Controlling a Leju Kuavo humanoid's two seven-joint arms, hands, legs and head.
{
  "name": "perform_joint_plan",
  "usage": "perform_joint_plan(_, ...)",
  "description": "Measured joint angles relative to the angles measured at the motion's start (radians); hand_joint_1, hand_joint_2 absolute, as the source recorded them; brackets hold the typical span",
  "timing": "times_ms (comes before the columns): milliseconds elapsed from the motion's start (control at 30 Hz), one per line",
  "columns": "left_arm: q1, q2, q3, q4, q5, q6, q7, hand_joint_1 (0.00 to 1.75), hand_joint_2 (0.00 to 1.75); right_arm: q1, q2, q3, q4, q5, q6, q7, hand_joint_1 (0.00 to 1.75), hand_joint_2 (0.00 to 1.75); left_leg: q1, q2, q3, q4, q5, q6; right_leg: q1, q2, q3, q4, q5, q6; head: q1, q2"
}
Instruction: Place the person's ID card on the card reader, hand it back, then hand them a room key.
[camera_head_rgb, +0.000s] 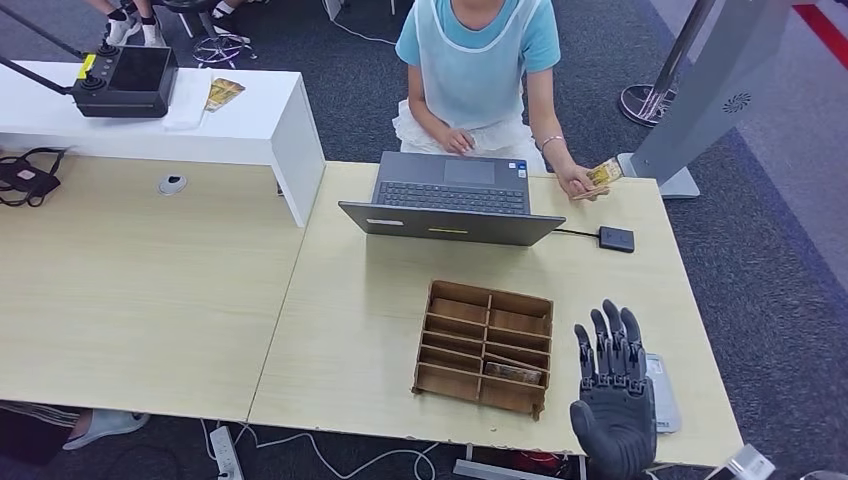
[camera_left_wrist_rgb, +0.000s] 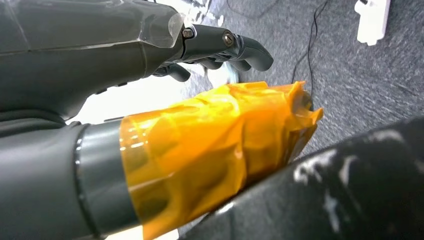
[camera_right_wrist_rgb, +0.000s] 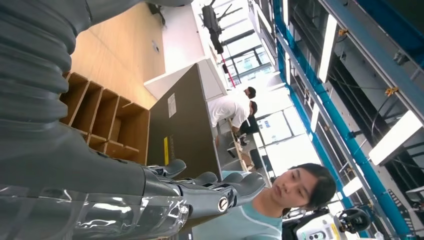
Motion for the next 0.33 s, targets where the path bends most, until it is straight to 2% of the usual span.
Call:
perform_joint_plan(200, -0.001, 0.000, 0.000, 0.000, 0.155, 0.003, -0.032, 0.00, 0.00, 0.000, 0.009, -0.024, 0.012, -0.010, -0.003, 0.005, 0.00, 1.75, 0.000, 0.000, 0.000, 0.000, 0.000, 0.000, 0.000, 0.000, 0.000, 0.000, 0.000, 0.000, 0.000, 0.000)
perform_joint_plan(333, -0.001, 0.001, 0.000, 0.000, 0.229, 0.007, -0.062, 0.00, 0.00, -0.002, 0.018, -0.056, 0.021, 0.024, -0.038, 0.012, 0.00, 1.75, 0.000, 0.000, 0.000, 0.000, 0.000, 0.000, 0.000, 0.000, 0.000, 0.000, 0.000, 0.000, 0.000, 0.000)
